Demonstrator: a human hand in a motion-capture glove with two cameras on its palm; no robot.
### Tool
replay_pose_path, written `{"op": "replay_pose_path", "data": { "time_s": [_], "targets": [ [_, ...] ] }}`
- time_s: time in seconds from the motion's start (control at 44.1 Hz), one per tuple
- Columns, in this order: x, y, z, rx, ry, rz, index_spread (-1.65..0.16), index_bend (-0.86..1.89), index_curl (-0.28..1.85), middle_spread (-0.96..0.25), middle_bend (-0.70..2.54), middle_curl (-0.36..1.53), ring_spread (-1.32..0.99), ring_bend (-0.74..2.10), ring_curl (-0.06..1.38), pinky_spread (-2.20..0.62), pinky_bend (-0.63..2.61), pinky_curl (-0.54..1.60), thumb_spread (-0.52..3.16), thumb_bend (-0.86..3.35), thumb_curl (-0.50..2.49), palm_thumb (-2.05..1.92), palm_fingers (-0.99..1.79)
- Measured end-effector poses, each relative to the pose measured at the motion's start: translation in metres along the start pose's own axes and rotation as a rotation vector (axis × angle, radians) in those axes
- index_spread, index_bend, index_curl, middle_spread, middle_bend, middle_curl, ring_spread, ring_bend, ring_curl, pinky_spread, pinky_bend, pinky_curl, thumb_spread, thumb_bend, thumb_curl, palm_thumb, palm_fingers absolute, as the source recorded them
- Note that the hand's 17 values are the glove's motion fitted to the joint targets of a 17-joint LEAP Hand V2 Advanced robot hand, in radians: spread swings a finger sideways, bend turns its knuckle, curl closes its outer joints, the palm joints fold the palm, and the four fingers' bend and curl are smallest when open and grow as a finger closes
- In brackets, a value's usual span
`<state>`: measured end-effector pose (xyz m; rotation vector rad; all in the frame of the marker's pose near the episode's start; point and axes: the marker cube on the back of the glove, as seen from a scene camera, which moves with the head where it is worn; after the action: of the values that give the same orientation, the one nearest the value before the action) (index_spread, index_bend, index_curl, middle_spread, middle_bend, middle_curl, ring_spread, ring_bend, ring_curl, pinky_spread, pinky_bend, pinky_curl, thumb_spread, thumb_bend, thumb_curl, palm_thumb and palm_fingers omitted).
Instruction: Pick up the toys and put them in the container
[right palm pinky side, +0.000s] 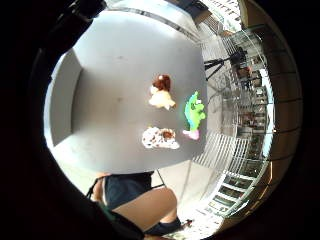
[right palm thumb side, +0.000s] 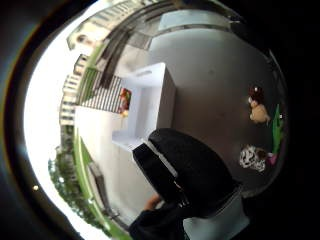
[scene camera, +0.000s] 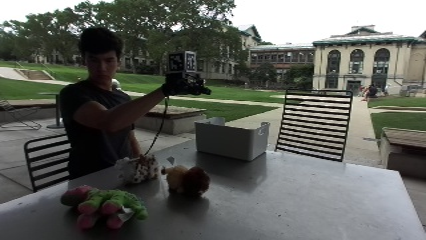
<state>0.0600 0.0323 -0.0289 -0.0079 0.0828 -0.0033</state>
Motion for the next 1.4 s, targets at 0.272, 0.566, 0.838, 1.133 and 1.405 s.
{"op": "replay_pose_path", "data": {
  "time_s": [0.272, 0.566, 0.838, 1.133, 1.405],
  "targets": [
    [0.068, 0.010, -0.004, -0.016, 0.013, 0.033, -0.18, 0.18, 0.32, -0.06, 0.22, 0.29, -0.22, 0.21, 0.15, -0.07, 0.56, 0.30, 1.19, -0.07, 0.11, -0.10, 0.13],
    [0.126, 0.028, 0.011, -0.026, 0.005, 0.087, -0.18, 0.18, 0.35, -0.06, 0.22, 0.33, -0.23, 0.20, 0.18, -0.07, 0.55, 0.31, 1.12, -0.09, 0.11, -0.12, 0.10],
    [0.185, 0.058, 0.061, -0.018, 0.011, 0.122, -0.18, 0.16, 0.36, -0.07, 0.24, 0.35, -0.25, 0.24, 0.21, -0.08, 0.55, 0.32, 1.05, -0.10, 0.11, -0.14, 0.14],
    [0.208, 0.105, 0.136, -0.101, -0.041, 0.188, -0.18, 0.16, 0.37, -0.07, 0.25, 0.38, -0.26, 0.27, 0.24, -0.11, 0.58, 0.34, 0.97, -0.10, 0.12, -0.15, 0.15],
    [0.211, 0.123, 0.200, -0.184, -0.060, 0.189, -0.19, 0.19, 0.39, -0.08, 0.28, 0.40, -0.27, 0.28, 0.25, -0.10, 0.53, 0.33, 0.93, -0.10, 0.13, -0.14, 0.17]
  ]
}}
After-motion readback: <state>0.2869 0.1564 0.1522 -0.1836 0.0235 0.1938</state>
